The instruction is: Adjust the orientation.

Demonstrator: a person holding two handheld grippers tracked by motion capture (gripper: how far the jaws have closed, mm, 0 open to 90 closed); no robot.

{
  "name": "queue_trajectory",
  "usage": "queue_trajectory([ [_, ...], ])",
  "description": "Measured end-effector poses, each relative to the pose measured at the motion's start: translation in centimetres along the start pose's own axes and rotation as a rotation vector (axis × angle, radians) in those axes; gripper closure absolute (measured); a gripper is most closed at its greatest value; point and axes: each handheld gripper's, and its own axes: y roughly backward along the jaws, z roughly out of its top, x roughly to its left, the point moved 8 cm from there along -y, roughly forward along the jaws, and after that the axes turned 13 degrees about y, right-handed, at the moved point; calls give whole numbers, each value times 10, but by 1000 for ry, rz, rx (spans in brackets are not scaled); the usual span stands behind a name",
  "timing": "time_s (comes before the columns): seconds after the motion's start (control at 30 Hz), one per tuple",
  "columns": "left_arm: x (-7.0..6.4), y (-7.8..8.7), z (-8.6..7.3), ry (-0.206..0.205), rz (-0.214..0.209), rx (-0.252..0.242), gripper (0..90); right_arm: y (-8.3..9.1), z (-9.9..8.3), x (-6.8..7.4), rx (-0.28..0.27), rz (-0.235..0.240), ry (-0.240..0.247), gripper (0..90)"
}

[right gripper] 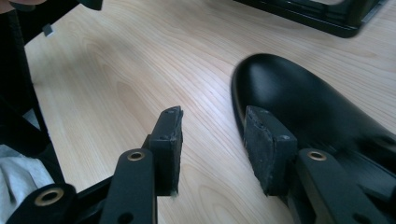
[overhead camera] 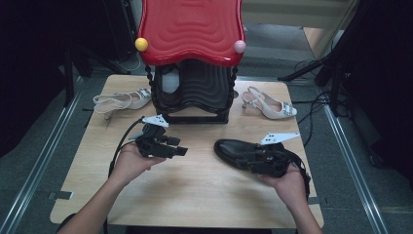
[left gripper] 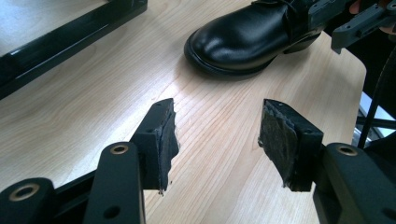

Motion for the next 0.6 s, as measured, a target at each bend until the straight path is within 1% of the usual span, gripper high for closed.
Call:
queue_trajectory([
  [0.03,-1,-1,0,2,-9,-2,461,3,-2,-1,3,-4,-10,587],
  [0.1,-3,-2,1,0,-12,-6,460,10,-8,-6,10,-17,-18,589],
  [0.2,-4,-4,-1,-12,-7,1,459,19,-14,-9,14,-25,-32,589],
  [0.3,-4,-5,-2,-12,-8,8,459,29,-22,-13,31,-51,-29,591],
  [0.4,-4,-7,-2,-6,-10,7,459,39,-27,-17,34,-68,-35,593],
  [0.47,-5,-8,-2,-13,-9,12,459,45,-32,-20,38,-75,-46,594],
  [0.53,-5,-9,-2,-14,-8,15,459,50,-36,-24,46,-94,-46,594],
  [0.6,-6,-9,-2,-16,-12,11,458,55,-39,-27,40,-99,-64,602],
])
